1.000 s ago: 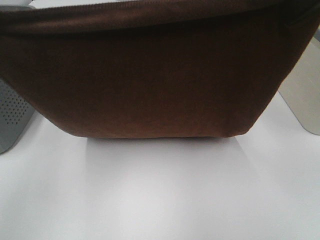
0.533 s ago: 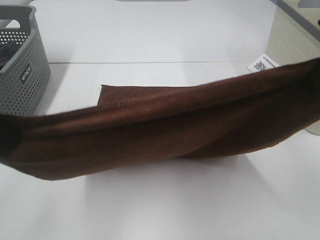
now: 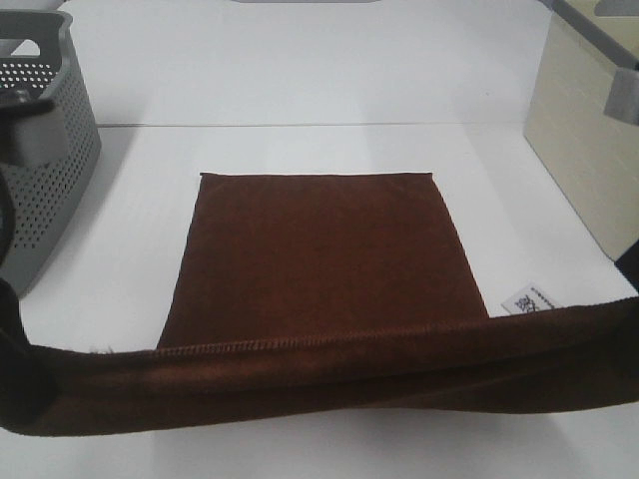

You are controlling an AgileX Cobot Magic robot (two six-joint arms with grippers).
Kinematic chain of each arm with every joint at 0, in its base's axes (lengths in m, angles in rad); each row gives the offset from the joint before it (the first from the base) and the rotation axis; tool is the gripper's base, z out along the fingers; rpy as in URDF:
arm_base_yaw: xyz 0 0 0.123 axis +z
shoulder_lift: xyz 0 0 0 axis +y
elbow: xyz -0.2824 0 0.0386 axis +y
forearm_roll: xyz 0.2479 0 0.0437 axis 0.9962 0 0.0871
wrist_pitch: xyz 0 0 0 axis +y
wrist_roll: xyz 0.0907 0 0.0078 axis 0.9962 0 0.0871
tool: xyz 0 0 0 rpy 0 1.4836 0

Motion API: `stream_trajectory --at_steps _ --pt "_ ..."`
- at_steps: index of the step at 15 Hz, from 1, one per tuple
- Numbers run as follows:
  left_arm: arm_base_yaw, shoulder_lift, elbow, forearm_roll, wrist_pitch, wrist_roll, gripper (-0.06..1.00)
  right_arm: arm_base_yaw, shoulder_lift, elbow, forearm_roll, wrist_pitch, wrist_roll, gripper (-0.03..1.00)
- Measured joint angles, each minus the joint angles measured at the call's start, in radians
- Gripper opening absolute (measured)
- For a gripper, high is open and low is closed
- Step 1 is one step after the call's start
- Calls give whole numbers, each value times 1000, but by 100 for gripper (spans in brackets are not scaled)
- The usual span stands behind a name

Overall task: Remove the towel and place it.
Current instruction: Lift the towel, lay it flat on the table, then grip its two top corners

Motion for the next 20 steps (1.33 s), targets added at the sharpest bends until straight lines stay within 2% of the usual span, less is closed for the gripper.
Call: stream_trajectory --at_steps 4,7,9,14,18,20 --pt "0 166 0 -21 4 69 0 -1 124 29 23 -18 -67 1" --pt "-29 266 3 -32 4 101 0 -1 253 87 155 -101 -196 1" --pt "-78 331 3 -33 -11 106 0 -1 321 132 195 -135 -251 1" --pt "-113 446 3 -65 -61 93 0 -1 442 194 248 -186 -330 1" --pt "-171 514 3 -134 -104 90 0 -1 497 204 309 -190 -401 1" --pt "-194 514 3 -175 -126 90 0 -1 497 204 310 -186 -402 6"
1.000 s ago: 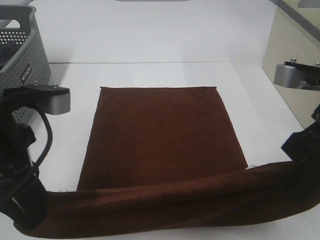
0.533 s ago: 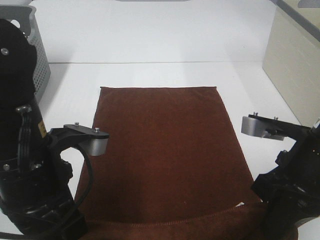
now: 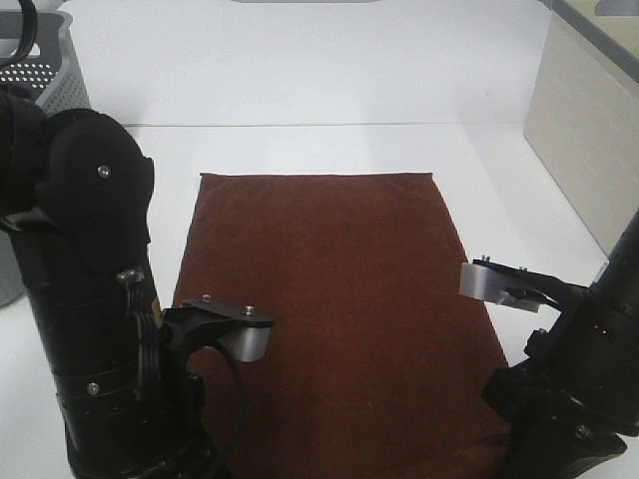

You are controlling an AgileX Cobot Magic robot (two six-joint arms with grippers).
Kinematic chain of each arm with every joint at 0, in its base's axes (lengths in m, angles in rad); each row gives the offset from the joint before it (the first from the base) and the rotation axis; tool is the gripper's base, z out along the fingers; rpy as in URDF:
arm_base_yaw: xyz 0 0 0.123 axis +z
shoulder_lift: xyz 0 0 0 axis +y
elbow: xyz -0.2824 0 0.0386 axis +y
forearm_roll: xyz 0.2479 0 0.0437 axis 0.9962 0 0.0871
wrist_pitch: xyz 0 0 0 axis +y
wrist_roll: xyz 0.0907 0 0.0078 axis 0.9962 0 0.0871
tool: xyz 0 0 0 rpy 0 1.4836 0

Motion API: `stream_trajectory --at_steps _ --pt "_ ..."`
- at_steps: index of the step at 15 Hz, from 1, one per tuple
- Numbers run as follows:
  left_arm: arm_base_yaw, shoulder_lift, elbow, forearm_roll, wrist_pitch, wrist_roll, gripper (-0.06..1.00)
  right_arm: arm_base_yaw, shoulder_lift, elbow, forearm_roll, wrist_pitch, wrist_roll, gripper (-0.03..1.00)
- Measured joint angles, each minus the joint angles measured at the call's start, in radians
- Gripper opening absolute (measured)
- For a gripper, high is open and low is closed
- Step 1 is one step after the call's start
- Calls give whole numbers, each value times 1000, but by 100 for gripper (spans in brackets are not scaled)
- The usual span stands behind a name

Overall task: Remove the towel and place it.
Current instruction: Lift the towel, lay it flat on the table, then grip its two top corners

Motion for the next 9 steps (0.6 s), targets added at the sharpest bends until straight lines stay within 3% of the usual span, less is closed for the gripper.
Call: stream_trajectory --at_steps 3,4,7,9 --pt "-46 0 0 -33 -26 -1 4 0 0 0 0 27 0 16" --pt "-54 0 0 -35 -33 -1 12 0 0 0 0 29 0 24" --pt "-97 0 0 -44 -41 -58 62 0 0 0 1 50 5 57" --pt "-108 0 0 -48 -36 -68 84 0 0 0 1 50 6 69"
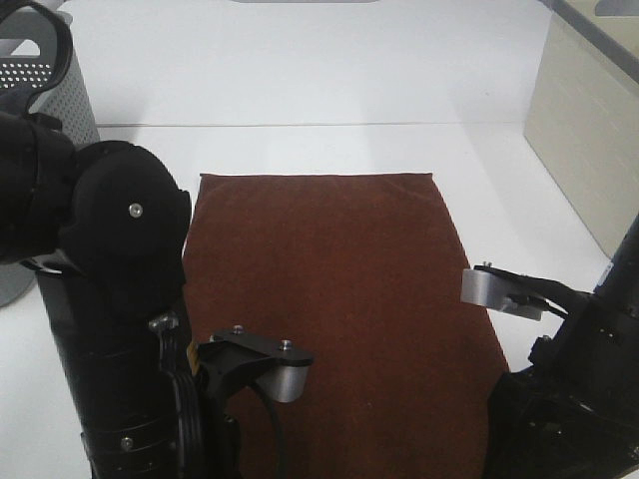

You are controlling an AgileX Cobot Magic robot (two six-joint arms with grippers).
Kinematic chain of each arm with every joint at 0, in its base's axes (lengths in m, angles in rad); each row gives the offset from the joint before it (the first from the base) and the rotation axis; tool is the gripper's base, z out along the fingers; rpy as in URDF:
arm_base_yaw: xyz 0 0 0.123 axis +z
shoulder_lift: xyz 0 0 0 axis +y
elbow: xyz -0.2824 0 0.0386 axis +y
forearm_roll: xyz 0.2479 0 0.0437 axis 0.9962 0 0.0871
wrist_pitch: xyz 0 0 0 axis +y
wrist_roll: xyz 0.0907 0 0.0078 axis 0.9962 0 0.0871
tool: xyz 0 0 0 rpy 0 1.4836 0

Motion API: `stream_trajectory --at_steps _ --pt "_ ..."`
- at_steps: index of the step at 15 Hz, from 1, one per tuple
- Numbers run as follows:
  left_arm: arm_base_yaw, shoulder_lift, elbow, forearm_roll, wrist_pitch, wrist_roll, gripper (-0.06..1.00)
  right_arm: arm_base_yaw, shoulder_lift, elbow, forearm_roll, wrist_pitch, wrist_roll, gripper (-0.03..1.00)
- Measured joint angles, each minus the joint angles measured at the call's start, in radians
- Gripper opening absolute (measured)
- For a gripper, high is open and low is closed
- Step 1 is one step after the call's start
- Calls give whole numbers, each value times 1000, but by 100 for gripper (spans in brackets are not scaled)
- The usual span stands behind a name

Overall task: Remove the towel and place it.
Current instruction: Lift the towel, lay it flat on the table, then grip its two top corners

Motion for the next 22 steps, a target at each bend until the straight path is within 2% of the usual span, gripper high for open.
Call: stream_trajectory --at_steps 3,6,7,8,10,11,13,14,17,19,22 --pt "0 0 -29 3 35 0 89 0 0 -6 -6 -1 1 72" --pt "29 0 -121 39 38 0 89 0 0 -118 -33 13 26 73" --pt "64 0 -153 54 38 2 89 0 0 -175 -45 13 37 73" --pt "137 1 -207 88 38 12 89 0 1 -243 -69 14 54 73" --pt "260 1 -270 111 38 42 89 -1 1 -381 -169 14 111 73" --pt "319 1 -298 123 36 56 89 -4 13 -501 -250 26 158 73" --pt "406 1 -344 156 26 64 89 -15 62 -638 -297 72 187 73" --pt "488 1 -384 190 -4 64 90 -29 126 -752 -312 95 201 75" --pt "612 1 -424 214 -50 64 90 -113 291 -1000 -317 129 269 79" --pt "659 4 -424 236 -60 61 90 -135 318 -1047 -397 130 350 79" --pt "669 18 -424 253 -128 48 90 -135 318 -1052 -473 81 396 79"
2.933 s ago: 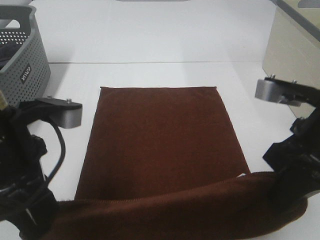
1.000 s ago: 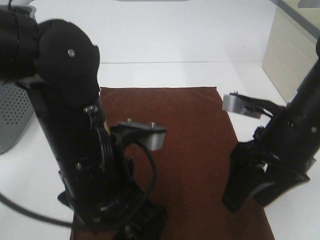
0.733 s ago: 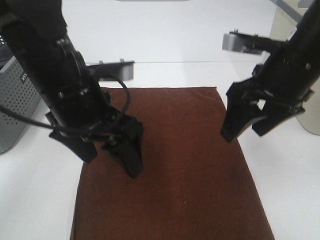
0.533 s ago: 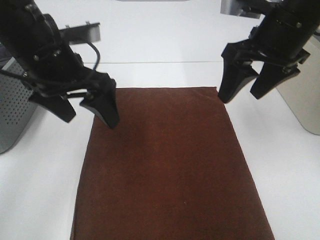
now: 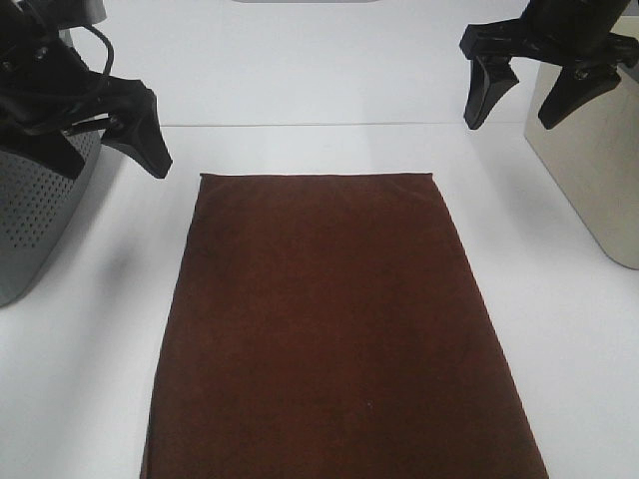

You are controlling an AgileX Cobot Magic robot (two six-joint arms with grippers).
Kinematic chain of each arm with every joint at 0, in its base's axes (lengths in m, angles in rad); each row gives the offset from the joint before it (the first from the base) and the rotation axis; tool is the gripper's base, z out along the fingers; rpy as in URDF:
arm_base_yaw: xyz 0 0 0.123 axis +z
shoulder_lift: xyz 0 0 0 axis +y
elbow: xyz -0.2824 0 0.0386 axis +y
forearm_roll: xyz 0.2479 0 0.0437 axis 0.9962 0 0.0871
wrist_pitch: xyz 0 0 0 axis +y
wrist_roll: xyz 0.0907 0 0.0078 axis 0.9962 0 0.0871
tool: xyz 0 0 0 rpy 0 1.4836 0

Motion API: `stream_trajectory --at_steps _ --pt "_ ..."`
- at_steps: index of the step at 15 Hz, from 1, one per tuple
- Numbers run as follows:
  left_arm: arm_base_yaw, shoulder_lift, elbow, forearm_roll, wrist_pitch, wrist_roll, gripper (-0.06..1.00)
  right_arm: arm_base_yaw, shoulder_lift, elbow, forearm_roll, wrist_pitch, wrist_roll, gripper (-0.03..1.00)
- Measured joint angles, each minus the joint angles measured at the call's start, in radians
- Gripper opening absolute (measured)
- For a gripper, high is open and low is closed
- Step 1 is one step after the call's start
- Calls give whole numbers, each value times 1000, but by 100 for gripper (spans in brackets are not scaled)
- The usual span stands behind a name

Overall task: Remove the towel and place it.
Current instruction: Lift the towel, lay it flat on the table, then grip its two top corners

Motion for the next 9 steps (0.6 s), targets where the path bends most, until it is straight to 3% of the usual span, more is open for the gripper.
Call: stream_trajectory --at_steps 4,9 --pt "0 140 -91 -3 -12 2 90 -7 88 -92 18 6 -60 79" --pt "0 392 -353 -10 -19 -7 90 -91 318 -350 138 49 -103 79"
